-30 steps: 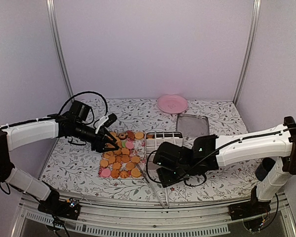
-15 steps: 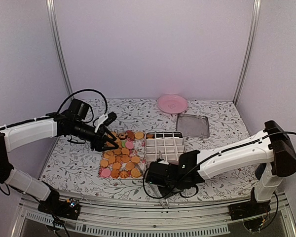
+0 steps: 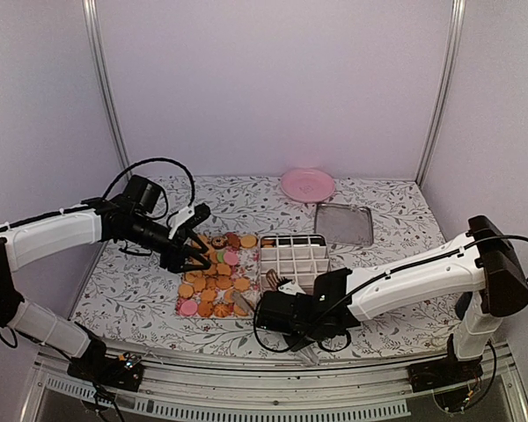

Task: Pack the cookies
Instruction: Pick up the clamp from the corner of the board.

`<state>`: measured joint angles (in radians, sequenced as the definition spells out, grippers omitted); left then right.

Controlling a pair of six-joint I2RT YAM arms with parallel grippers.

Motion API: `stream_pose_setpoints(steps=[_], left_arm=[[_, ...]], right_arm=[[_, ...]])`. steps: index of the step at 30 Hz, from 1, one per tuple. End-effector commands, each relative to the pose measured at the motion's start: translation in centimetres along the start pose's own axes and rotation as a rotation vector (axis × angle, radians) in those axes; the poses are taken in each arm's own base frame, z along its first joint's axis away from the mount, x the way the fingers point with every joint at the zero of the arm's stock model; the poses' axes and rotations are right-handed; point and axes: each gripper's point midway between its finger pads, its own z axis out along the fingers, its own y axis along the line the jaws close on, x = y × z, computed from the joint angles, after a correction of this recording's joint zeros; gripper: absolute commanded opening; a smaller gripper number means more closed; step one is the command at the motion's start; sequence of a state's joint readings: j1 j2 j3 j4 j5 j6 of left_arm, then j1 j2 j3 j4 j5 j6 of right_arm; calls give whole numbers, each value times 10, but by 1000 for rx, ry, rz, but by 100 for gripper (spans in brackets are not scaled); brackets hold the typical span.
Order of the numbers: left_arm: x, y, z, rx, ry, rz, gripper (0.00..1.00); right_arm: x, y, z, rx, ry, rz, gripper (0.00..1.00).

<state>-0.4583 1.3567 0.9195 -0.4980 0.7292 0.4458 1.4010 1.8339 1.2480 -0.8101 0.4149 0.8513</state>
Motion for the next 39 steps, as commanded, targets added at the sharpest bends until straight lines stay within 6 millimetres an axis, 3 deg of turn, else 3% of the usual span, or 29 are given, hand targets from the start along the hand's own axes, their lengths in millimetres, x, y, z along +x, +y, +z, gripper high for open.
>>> stream_pose_setpoints(steps=[1, 9, 18, 24, 30, 39], left_arm=[[-13, -20, 0, 66, -4, 98, 61], [-9, -68, 10, 197, 90, 272, 60], [-16, -99, -22, 235, 199, 475, 55], [-13, -118, -22, 160, 263, 589, 50], [-23, -117, -25, 62, 225, 641, 38], [-10, -105, -16, -16, 237, 634, 31]], right_arm=[[-9, -3, -11, 51, -60, -11, 0], [-18, -2, -24, 53, -107, -64, 0], [-41, 5, -41, 22, -184, -235, 0], [-71, 8, -53, 15, -223, -357, 0], [-98, 2, -57, 30, -263, -409, 0], [-132, 14, -63, 57, -323, -491, 0]])
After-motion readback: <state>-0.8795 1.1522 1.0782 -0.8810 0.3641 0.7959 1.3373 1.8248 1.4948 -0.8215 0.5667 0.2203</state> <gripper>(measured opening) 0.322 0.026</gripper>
